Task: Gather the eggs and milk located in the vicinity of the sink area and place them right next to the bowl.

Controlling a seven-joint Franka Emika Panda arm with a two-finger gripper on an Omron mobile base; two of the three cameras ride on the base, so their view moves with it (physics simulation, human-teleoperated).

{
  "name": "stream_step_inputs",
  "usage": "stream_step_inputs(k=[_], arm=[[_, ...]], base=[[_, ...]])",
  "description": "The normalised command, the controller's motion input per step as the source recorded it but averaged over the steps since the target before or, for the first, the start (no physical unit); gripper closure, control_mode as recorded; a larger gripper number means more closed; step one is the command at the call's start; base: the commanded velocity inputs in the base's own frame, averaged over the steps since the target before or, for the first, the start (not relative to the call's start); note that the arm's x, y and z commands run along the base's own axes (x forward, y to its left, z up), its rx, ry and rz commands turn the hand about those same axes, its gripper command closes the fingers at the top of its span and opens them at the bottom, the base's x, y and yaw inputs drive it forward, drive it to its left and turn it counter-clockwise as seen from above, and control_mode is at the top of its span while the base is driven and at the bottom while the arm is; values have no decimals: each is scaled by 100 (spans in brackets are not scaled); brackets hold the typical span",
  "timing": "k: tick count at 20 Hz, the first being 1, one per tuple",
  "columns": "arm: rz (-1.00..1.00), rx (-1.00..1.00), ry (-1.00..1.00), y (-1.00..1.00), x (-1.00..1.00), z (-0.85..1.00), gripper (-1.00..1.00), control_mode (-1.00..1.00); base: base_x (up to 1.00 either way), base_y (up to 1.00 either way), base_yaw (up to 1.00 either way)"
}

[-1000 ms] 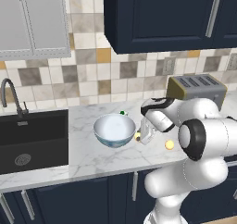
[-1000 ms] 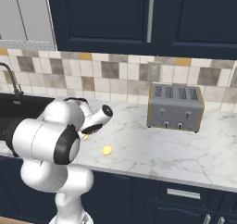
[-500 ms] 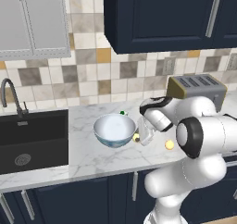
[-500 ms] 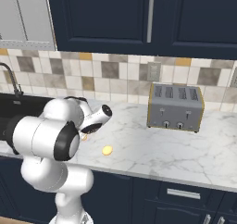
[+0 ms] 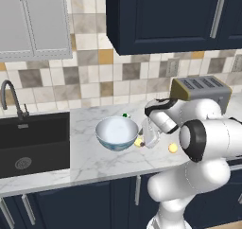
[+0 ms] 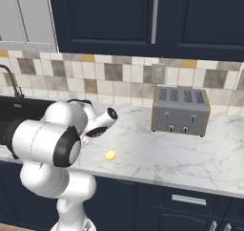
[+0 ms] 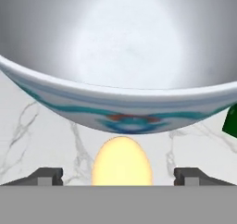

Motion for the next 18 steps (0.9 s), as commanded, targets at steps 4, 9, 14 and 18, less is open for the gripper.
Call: stream_step_inputs(k=[4,9,14,18], arm=[[-1,-1,11,-43,0,21,-100,-100],[-4,-6,19,-45,-7,39,-100,-100],[-15,-12,26,-50,-30,24,-100,-100],[-48,-16,38,-59,-14,3,-100,-100]], base=[[0,0,0],[0,0,0],[0,0,0],[0,0,0]])
